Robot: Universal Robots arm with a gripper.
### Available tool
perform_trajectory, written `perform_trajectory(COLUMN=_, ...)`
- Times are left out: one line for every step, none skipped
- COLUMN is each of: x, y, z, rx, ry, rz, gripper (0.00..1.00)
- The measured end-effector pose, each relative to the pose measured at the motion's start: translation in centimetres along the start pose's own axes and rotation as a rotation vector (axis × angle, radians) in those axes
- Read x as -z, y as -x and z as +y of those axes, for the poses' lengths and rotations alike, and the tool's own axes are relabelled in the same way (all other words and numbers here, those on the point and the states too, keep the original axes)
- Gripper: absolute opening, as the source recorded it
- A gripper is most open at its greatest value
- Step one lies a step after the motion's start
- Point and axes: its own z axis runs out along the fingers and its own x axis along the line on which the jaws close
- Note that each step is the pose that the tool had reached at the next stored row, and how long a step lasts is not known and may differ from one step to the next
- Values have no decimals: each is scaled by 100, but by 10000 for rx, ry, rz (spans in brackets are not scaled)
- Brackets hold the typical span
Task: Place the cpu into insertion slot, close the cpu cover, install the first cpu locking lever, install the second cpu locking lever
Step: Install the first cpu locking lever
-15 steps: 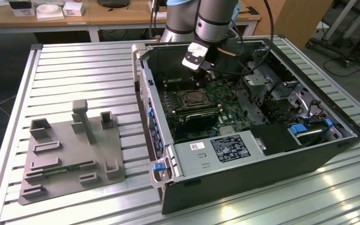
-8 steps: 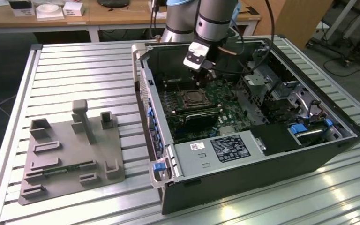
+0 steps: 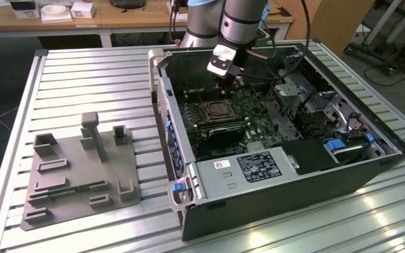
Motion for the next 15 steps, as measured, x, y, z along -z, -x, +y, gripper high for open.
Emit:
perform_trajectory(x=0, y=0, z=0, rx=119, ry=-3, rz=-1, gripper=10)
perform_trajectory(x=1, y=0, z=-1, rx=265, ry=-7, rz=-3, gripper=10)
perform_trajectory(x=1, y=0, z=-1, rx=448, ry=-12, rz=-4, gripper=10)
perform_trajectory(x=1, y=0, z=-1, rx=621, ry=-17, rz=-6, gripper=10)
perform_trajectory(x=1, y=0, z=0, rx=785, ry=-20, rz=-6, gripper=10)
perform_trajectory(x=1, y=0, z=0, rx=942, ry=-23, rz=-7, gripper=10)
perform_trajectory(x=1, y=0, z=-1, rx=1092, ry=-27, rz=-8, gripper=10)
perform_trajectory(x=1, y=0, z=-1, rx=1233, ry=-30, rz=-9, gripper=10)
perform_trajectory(x=1, y=0, z=-1, rx=1364, ry=-33, rz=-9, gripper=10)
perform_trajectory(x=1, y=0, z=-1, rx=1495, ry=-36, rz=-10, gripper=10)
perform_trajectory(x=1, y=0, z=-1, rx=1639, ry=-40, rz=-11, gripper=10)
perform_trajectory(x=1, y=-1, z=-1, rx=1780, ry=-42, rz=-12, gripper=10)
perform_trajectory(x=1, y=-1, z=-1, rx=1925, ry=-46, rz=-13, gripper=10)
perform_trajectory(x=1, y=-1, z=-1, rx=2075, ry=-50, rz=-14, gripper=10)
perform_trajectory(x=1, y=-1, z=-1, rx=2225, ry=-53, rz=-14, gripper=10)
